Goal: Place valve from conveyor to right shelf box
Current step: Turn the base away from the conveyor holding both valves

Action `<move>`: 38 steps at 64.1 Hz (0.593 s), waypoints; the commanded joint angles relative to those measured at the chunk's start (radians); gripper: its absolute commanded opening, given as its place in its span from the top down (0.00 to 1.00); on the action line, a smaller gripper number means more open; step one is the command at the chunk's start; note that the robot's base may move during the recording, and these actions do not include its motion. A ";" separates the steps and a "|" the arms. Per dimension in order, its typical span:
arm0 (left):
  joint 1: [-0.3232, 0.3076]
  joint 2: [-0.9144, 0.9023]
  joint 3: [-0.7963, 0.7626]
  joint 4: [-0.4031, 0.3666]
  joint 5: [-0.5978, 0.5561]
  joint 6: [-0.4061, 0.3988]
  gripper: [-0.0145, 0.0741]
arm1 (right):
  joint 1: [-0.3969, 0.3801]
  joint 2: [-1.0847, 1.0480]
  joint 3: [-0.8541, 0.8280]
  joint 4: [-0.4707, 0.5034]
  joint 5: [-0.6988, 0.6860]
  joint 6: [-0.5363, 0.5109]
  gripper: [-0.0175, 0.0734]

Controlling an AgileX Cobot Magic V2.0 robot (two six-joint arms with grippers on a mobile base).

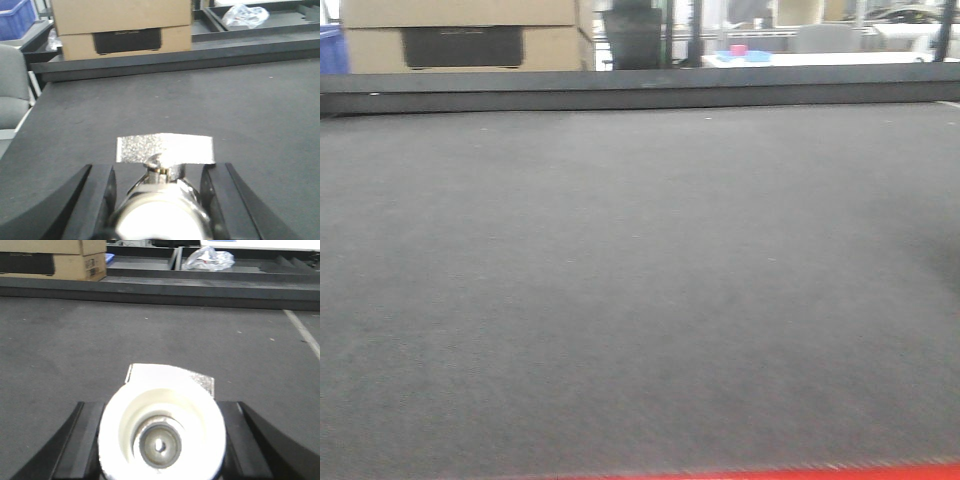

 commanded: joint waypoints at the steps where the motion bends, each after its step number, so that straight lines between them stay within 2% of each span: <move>1: -0.005 -0.006 -0.009 -0.006 -0.056 -0.007 0.96 | 0.000 -0.010 -0.008 -0.003 -0.079 -0.006 0.99; 38: -0.005 -0.006 -0.009 -0.006 -0.056 -0.007 0.96 | 0.000 -0.010 -0.008 -0.003 -0.079 -0.006 0.99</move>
